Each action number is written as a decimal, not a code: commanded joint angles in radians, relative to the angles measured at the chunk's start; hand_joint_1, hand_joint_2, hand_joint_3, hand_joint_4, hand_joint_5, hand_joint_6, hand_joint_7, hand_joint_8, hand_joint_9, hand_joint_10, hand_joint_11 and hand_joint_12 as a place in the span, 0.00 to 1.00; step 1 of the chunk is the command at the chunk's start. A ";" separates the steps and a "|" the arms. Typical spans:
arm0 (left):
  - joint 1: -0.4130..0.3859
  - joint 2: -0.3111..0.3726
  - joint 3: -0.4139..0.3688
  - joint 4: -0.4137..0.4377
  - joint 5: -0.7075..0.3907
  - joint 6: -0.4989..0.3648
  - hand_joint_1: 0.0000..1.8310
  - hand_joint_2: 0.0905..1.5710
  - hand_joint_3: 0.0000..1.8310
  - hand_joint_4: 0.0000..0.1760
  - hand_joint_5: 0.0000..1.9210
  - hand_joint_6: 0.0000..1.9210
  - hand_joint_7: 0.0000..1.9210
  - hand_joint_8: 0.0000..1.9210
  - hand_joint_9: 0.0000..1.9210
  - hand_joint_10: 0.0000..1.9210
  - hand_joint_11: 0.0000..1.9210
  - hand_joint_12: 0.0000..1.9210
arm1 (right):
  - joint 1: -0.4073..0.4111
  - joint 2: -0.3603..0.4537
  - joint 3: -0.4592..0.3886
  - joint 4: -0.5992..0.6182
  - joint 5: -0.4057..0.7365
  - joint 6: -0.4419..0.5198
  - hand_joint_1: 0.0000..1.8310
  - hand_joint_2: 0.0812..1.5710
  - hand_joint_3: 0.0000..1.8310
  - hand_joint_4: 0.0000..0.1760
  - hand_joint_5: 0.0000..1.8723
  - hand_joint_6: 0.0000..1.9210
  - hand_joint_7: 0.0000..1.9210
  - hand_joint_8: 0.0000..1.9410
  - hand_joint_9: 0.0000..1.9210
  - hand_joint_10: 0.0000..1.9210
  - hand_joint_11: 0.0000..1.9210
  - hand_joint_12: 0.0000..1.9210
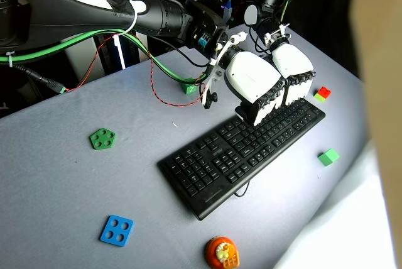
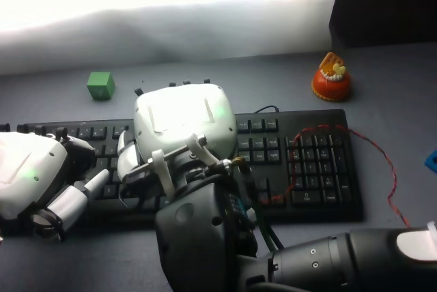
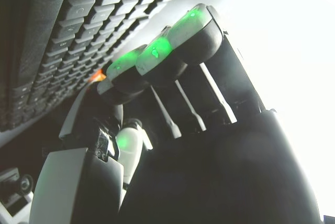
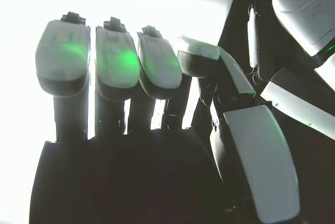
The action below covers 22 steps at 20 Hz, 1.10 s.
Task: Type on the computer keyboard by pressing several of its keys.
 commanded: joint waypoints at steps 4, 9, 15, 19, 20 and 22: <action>0.010 0.015 0.000 0.030 0.115 0.001 0.00 0.79 0.01 0.28 0.05 0.01 0.05 0.00 0.05 0.01 0.00 0.21 | -0.022 0.001 -0.005 -0.096 0.025 0.010 0.00 0.73 0.00 0.00 0.19 0.02 0.18 0.00 0.17 0.03 0.00 0.45; 0.077 0.012 -0.014 0.089 0.111 -0.019 0.00 0.80 0.00 0.25 0.05 0.00 0.06 0.00 0.05 0.01 0.00 0.22 | -0.032 0.001 -0.012 -0.096 0.023 0.009 0.00 0.74 0.00 0.00 0.19 0.01 0.17 0.00 0.17 0.01 0.00 0.45; 0.108 0.008 -0.028 0.132 0.105 -0.027 0.03 0.80 0.00 0.21 0.14 0.02 0.14 0.01 0.12 0.03 0.00 0.48 | -0.074 -0.019 -0.003 -0.096 -0.001 0.033 0.00 0.73 0.00 0.00 0.24 0.02 0.24 0.01 0.25 0.04 0.00 0.57; 0.107 0.000 -0.015 0.132 0.087 -0.018 0.07 0.80 0.00 0.19 0.17 0.03 0.19 0.01 0.15 0.05 0.00 0.63 | -0.081 -0.061 0.035 -0.096 -0.002 0.053 0.00 0.74 0.00 0.00 0.26 0.02 0.29 0.02 0.28 0.05 0.00 0.66; 0.107 -0.001 -0.009 0.132 0.082 -0.018 0.08 0.80 0.00 0.17 0.18 0.02 0.20 0.01 0.14 0.10 0.00 0.64 | -0.082 -0.075 0.049 -0.096 -0.001 0.059 0.00 0.74 0.00 0.00 0.26 0.02 0.31 0.02 0.29 0.06 0.00 0.68; 0.109 0.000 -0.003 0.132 0.067 -0.018 0.07 0.80 0.00 0.15 0.18 0.02 0.21 0.00 0.08 0.24 0.00 0.65 | -0.083 -0.098 0.079 -0.096 -0.001 0.072 0.00 0.74 0.00 0.00 0.29 0.02 0.37 0.01 0.29 0.15 0.00 0.72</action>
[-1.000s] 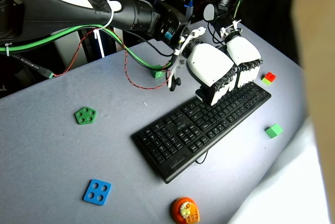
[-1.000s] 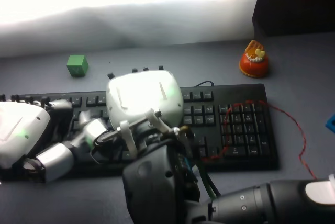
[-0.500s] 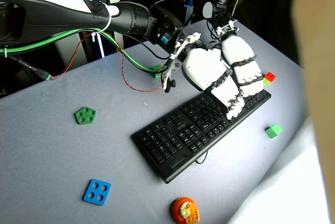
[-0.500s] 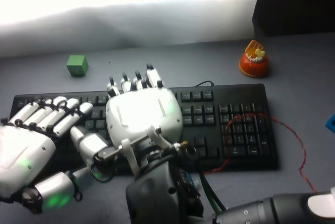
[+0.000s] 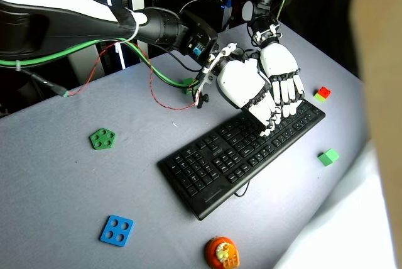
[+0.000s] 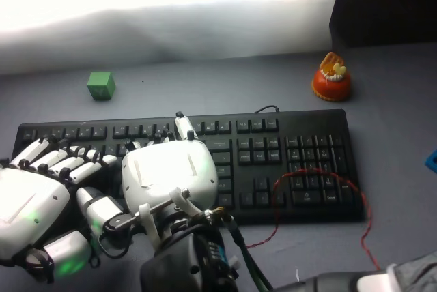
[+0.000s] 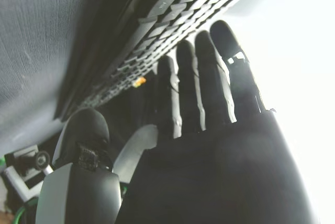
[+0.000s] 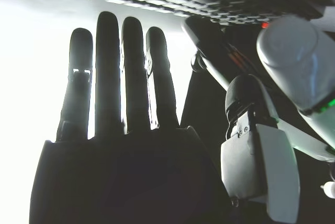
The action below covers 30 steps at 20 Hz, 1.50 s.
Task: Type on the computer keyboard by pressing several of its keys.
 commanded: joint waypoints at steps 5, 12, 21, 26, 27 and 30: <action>0.001 0.012 0.011 0.023 0.079 -0.004 0.08 0.80 0.00 0.09 0.20 0.02 0.24 0.01 0.04 0.40 0.00 0.73 | -0.019 -0.011 0.017 -0.105 0.056 0.014 0.00 0.75 0.00 0.00 0.31 0.01 0.38 0.01 0.20 0.39 0.00 0.78; 0.006 0.015 0.020 0.002 0.074 -0.004 0.11 0.81 0.00 0.00 0.20 0.14 0.28 0.01 0.08 0.32 0.00 0.55 | -0.027 -0.008 0.018 -0.105 0.046 0.017 0.05 0.75 0.00 0.00 0.31 0.12 0.47 0.04 0.28 0.47 0.03 0.85; 0.006 0.017 0.021 0.001 0.066 -0.004 0.09 0.82 0.00 0.00 0.31 0.16 0.37 0.02 0.18 0.16 0.00 0.44 | -0.028 -0.005 0.022 -0.114 0.051 0.018 0.03 0.77 0.00 0.00 0.27 0.16 0.46 0.02 0.34 0.35 0.02 0.82; 0.006 0.017 0.021 0.001 0.065 -0.004 0.08 0.84 0.00 0.00 0.26 0.09 0.29 0.00 0.19 0.30 0.00 0.76 | -0.028 -0.004 0.021 -0.117 0.051 0.017 0.05 0.76 0.00 0.00 0.49 0.12 0.35 0.00 0.21 0.37 0.02 0.86; 0.005 0.017 0.021 0.001 0.065 -0.004 0.10 0.83 0.00 0.00 0.35 0.17 0.26 0.00 0.13 0.27 0.00 0.69 | -0.028 -0.004 0.021 -0.117 0.051 0.016 0.07 0.75 0.00 0.00 0.53 0.15 0.37 0.00 0.23 0.30 0.00 0.82; 0.003 0.016 0.017 0.001 0.089 -0.004 0.10 0.83 0.00 0.00 0.29 0.19 0.32 0.01 0.18 0.27 0.00 0.65 | -0.028 -0.001 0.021 -0.119 0.052 0.014 0.05 0.76 0.00 0.00 0.31 0.23 0.41 0.00 0.35 0.25 0.04 0.81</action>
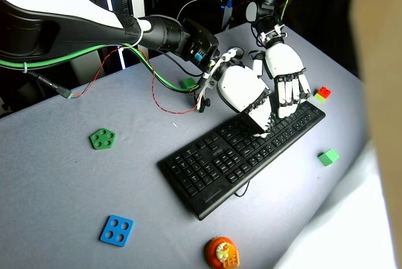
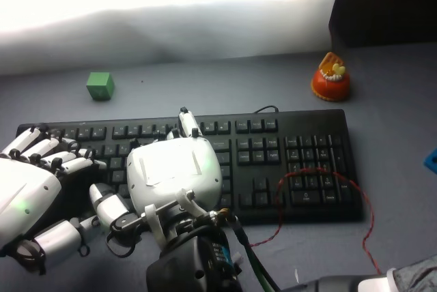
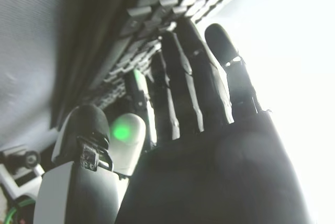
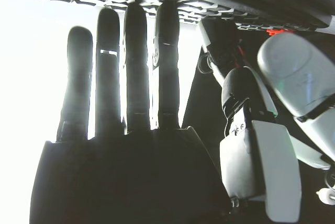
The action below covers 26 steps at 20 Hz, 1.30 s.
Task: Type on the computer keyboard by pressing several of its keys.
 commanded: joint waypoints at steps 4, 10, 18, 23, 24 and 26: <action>-0.017 -0.003 -0.002 -0.017 0.118 0.000 0.07 0.85 0.00 0.00 0.18 0.10 0.34 0.01 0.23 0.38 0.05 0.81 | -0.006 0.009 -0.002 -0.064 0.039 -0.008 0.01 0.78 0.00 0.00 0.23 0.08 0.41 0.00 0.36 0.45 0.24 0.87; -0.022 0.001 0.010 -0.018 0.159 -0.004 0.07 0.85 0.00 0.00 0.26 0.14 0.32 0.01 0.16 0.41 0.00 0.84 | -0.003 0.025 -0.017 -0.069 0.041 -0.018 0.02 0.77 0.00 0.00 0.31 0.06 0.39 0.00 0.31 0.41 0.16 0.84; -0.035 -0.008 -0.025 -0.018 0.204 -0.005 0.08 0.85 0.00 0.00 0.23 0.14 0.35 0.02 0.18 0.48 0.02 0.88 | 0.050 0.138 -0.135 -0.082 0.046 -0.044 0.03 0.77 0.00 0.00 0.33 0.05 0.41 0.00 0.32 0.41 0.16 0.85; -0.037 -0.037 -0.039 -0.019 0.203 0.008 0.10 0.85 0.00 0.00 0.22 0.14 0.35 0.02 0.18 0.48 0.03 0.88 | 0.066 0.280 -0.281 -0.082 0.049 -0.056 0.02 0.78 0.00 0.00 0.33 0.04 0.40 0.00 0.33 0.38 0.15 0.84; -0.042 -0.043 -0.036 -0.019 0.200 0.008 0.10 0.85 0.00 0.00 0.21 0.14 0.35 0.01 0.18 0.48 0.02 0.88 | 0.066 0.297 -0.296 -0.082 0.048 -0.056 0.02 0.78 0.00 0.00 0.33 0.04 0.40 0.00 0.33 0.39 0.15 0.84; -0.062 -0.060 -0.021 -0.019 0.194 0.018 0.11 0.84 0.00 0.00 0.21 0.14 0.35 0.01 0.17 0.47 0.01 0.88 | 0.065 0.336 -0.327 -0.082 0.045 -0.056 0.03 0.78 0.00 0.00 0.33 0.04 0.40 0.00 0.32 0.40 0.15 0.84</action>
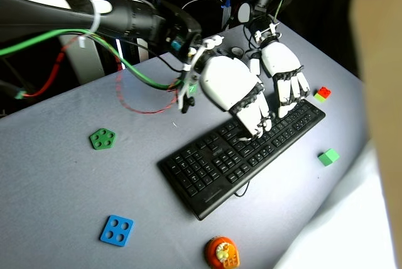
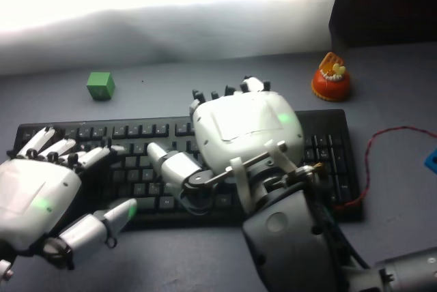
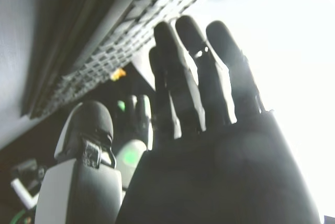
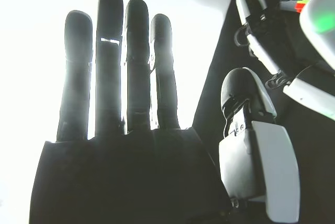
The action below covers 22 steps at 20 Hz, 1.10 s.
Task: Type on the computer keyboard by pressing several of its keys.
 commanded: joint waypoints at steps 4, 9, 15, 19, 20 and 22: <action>-0.036 -0.017 0.043 0.027 0.114 0.006 0.12 0.84 0.00 0.00 0.20 0.14 0.34 0.01 0.17 0.46 0.01 0.88 | 0.014 0.036 -0.037 -0.099 0.043 0.002 0.02 0.78 0.00 0.00 0.33 0.04 0.41 0.00 0.32 0.41 0.15 0.85; -0.054 -0.027 0.086 0.027 0.104 0.005 0.41 0.73 0.00 0.04 0.15 0.13 0.29 0.00 0.12 0.50 0.00 0.88 | 0.028 0.068 -0.074 -0.099 0.044 0.011 0.03 0.78 0.00 0.00 0.33 0.03 0.41 0.00 0.32 0.41 0.15 0.85; -0.036 -0.012 0.087 0.027 0.105 -0.002 0.60 0.68 0.00 0.24 0.10 0.13 0.21 0.00 0.03 0.55 0.00 0.88 | 0.025 0.086 -0.089 -0.099 0.044 0.010 0.04 0.78 0.00 0.00 0.33 0.03 0.41 0.00 0.34 0.37 0.15 0.83; -0.048 -0.010 0.088 0.027 0.104 -0.002 0.23 0.79 0.02 0.05 0.12 0.12 0.24 0.02 0.08 0.55 0.00 0.88 | 0.024 0.088 -0.096 -0.099 0.044 0.008 0.05 0.78 0.00 0.00 0.35 0.03 0.42 0.01 0.34 0.38 0.16 0.84; -0.050 -0.004 0.084 0.027 0.103 -0.003 0.14 0.81 0.02 0.02 0.13 0.12 0.26 0.02 0.09 0.55 0.00 0.88 | 0.024 0.090 -0.100 -0.099 0.044 0.007 0.05 0.78 0.00 0.00 0.35 0.03 0.42 0.01 0.34 0.38 0.17 0.83; -0.054 0.016 0.072 0.027 0.101 -0.003 0.02 0.86 0.01 0.00 0.16 0.11 0.26 0.02 0.10 0.52 0.00 0.88 | 0.023 0.093 -0.107 -0.099 0.043 0.006 0.05 0.78 0.00 0.00 0.34 0.03 0.41 0.00 0.34 0.38 0.16 0.83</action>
